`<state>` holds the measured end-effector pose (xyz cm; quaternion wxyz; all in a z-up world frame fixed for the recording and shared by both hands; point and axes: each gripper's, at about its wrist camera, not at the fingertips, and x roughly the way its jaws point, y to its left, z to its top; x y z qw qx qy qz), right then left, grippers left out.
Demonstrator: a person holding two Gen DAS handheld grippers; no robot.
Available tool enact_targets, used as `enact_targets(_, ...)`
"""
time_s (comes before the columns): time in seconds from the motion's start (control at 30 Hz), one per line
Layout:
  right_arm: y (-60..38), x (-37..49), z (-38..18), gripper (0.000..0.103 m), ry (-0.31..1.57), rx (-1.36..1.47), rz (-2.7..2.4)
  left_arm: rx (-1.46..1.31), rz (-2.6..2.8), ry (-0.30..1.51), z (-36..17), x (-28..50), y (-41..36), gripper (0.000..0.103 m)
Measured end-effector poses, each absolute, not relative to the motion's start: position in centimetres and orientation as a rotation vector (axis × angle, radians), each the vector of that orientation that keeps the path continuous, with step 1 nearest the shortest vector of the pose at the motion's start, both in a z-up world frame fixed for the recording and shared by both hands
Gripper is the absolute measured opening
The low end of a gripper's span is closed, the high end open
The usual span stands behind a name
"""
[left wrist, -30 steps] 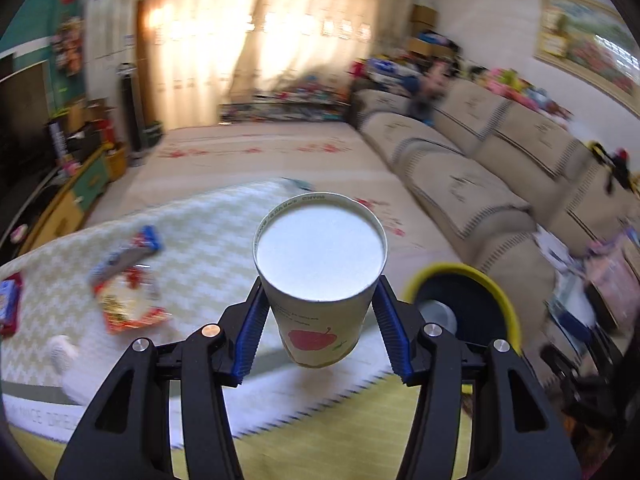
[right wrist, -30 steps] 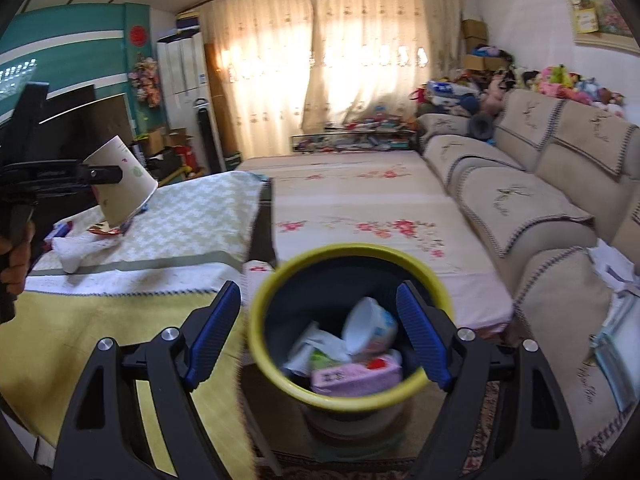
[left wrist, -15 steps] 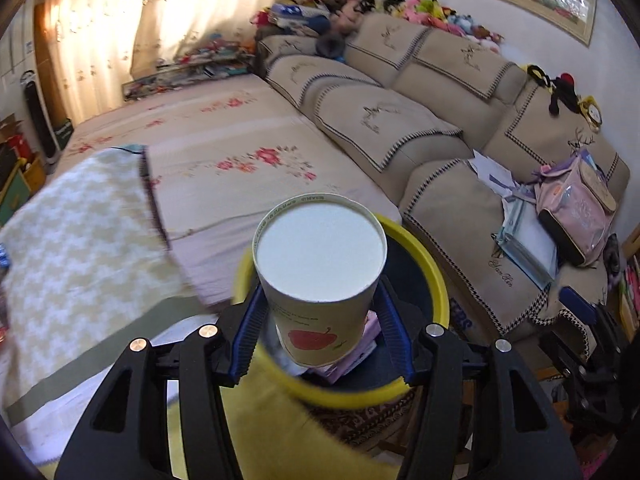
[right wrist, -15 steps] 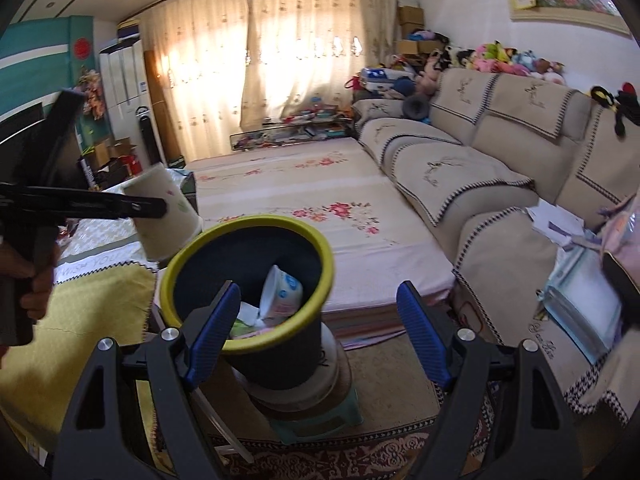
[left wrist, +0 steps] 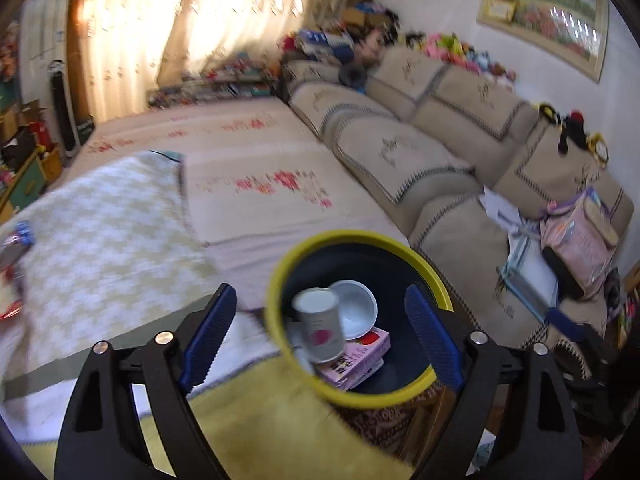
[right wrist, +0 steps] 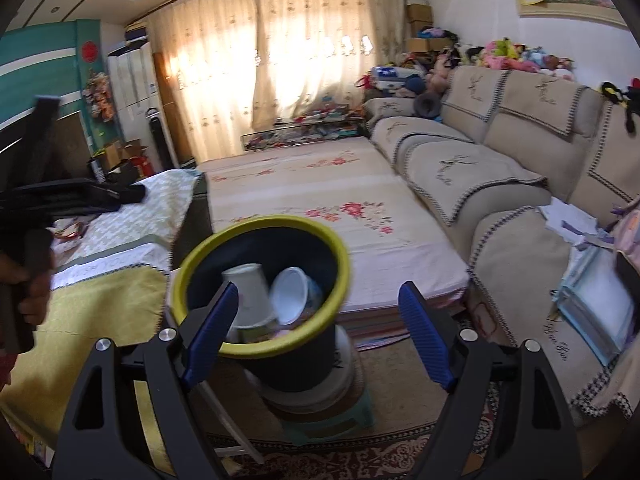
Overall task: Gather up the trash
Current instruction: 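Reach the right tool to the white foam net sleeve and grasp it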
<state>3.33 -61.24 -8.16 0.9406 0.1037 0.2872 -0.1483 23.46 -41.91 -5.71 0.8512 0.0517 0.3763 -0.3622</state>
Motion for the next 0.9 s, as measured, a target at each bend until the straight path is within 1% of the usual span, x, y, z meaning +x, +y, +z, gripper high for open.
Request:
enact_targets(0.13, -58.2, 5.9, -7.9, 0.078, 0.594, 0.179, -0.202, 0.040, -0.676, 0.703, -2.9, 21.0, -34.1, 0.092)
enact_targets(0.27, -54.0, 8.9, -7.4, 0.078, 0.605, 0.140, -0.082, 0.012, -0.546, 0.634, -1.7, 18.7, -26.4, 0.096)
enact_targets(0.4, -49.3, 11.6, -6.5, 0.078, 0.606, 0.088, 0.038, -0.009, -0.364, 0.599, -1.6, 16.4, -18.0, 0.097)
enact_targets(0.6, -41.1, 15.7, -5.1, 0.078, 0.608, 0.031, 0.253, -0.039, -0.164, 0.596, -2.7, 13.7, -7.7, 0.098)
enact_targets(0.8, -32.4, 19.2, -4.7, 0.077, 0.609, -0.010, 0.427, -0.115, -0.079, 0.618, -4.8, 12.3, -1.5, 0.098)
enact_targets(0.9, -28.8, 20.7, -5.0, 0.069, 0.619, -0.040, 0.476, -0.127, -0.072, 0.626, -5.4, 12.3, -0.4, 0.098)
